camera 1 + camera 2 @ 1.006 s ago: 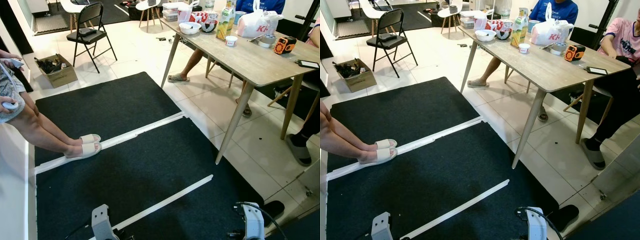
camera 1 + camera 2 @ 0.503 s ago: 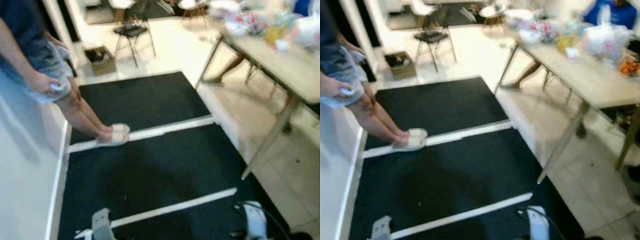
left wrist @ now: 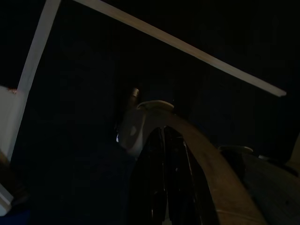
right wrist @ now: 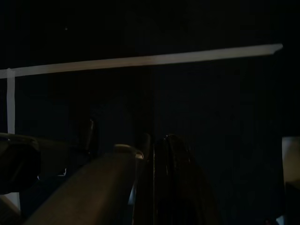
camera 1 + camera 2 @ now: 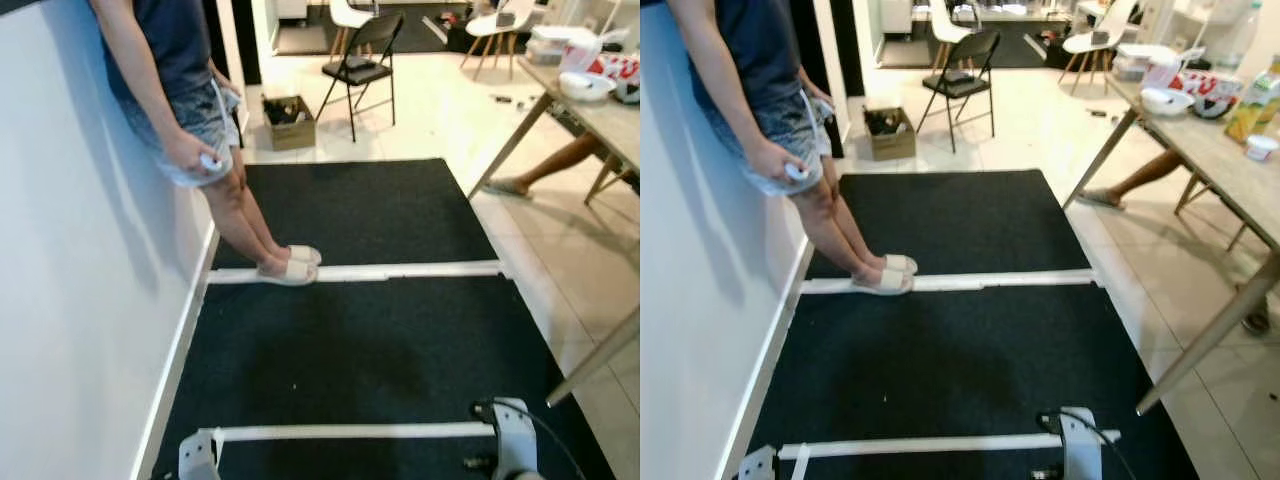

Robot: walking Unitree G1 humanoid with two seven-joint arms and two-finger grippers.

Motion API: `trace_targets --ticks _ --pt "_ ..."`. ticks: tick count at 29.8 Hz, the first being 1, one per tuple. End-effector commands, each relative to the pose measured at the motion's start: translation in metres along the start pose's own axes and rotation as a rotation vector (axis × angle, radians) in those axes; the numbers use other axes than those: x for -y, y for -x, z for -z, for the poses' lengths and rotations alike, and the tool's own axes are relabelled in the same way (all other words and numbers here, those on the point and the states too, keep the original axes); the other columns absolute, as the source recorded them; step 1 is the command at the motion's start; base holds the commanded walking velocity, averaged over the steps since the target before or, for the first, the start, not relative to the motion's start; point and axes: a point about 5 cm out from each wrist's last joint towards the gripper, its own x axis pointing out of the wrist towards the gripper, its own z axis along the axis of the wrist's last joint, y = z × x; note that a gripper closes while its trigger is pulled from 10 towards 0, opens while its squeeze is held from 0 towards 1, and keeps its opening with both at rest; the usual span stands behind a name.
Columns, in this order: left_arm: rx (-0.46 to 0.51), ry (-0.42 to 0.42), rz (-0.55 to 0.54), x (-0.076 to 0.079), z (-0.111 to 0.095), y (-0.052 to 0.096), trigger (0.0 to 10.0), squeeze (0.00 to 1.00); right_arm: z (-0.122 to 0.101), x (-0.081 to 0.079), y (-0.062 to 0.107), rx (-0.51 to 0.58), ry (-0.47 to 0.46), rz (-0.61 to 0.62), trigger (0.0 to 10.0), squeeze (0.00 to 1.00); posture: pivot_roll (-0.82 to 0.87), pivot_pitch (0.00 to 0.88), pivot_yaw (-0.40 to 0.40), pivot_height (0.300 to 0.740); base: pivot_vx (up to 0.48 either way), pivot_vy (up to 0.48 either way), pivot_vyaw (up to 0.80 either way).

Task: Restocking fridge

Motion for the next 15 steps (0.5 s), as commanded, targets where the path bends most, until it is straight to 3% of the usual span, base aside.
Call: trace_targets --ticks 1,15 --pt "-0.006 -0.011 0.000 -0.0011 0.0017 0.0006 10.0 0.00 -0.0019 0.0009 0.0000 0.007 -0.013 0.008 10.0 0.00 -0.04 0.000 0.000 0.740 0.000 0.000 0.00" --pt "-0.026 -0.045 0.007 -0.0010 0.0073 0.0015 10.0 0.00 0.0076 0.0015 0.0006 -0.022 -0.035 0.025 10.0 0.00 -0.03 0.000 0.007 0.740 0.340 0.000 0.00"
